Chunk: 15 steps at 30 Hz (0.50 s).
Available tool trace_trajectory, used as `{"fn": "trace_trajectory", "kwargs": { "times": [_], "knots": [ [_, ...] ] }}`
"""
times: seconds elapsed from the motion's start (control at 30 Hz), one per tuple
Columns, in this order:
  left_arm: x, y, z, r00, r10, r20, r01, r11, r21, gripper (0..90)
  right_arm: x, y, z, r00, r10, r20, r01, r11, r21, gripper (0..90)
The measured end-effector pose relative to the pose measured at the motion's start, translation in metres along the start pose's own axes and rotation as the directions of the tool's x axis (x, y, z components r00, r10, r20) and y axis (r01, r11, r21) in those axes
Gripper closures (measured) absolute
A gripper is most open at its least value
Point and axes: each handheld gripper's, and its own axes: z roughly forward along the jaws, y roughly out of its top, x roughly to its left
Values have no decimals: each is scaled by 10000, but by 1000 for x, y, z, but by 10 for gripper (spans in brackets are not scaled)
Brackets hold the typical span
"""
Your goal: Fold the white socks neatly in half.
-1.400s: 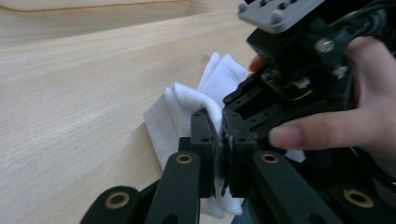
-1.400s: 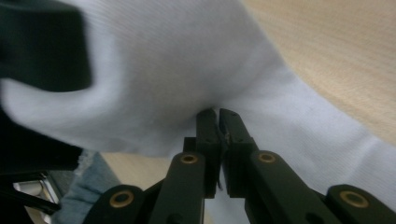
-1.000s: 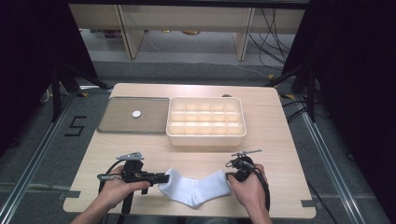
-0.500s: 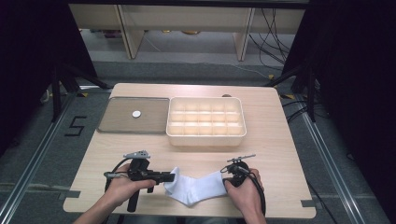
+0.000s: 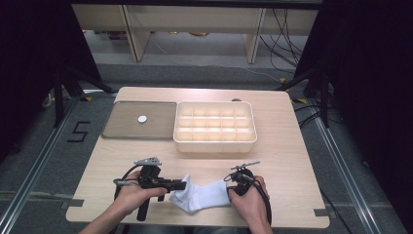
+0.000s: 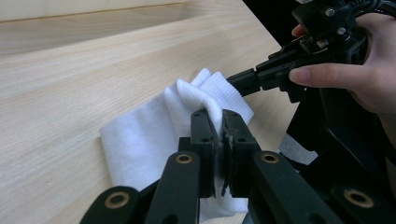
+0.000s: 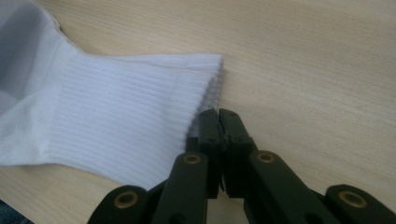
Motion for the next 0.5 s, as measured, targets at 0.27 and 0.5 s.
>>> {"fn": "trace_trajectory", "kwargs": {
  "times": [0.27, 0.5],
  "knots": [
    [-6, 3, 10, 9998, 178, -68, -177, 9996, 221, 842, 7, 1, 3, 9998, -216, 27, 216, 9997, 120, 885],
    [-6, 4, 18, 9997, 258, 10, -259, 9990, 361, 842, 12, 2, 4, 9998, -214, -7, 214, 9997, 136, 885]
  ]
}}
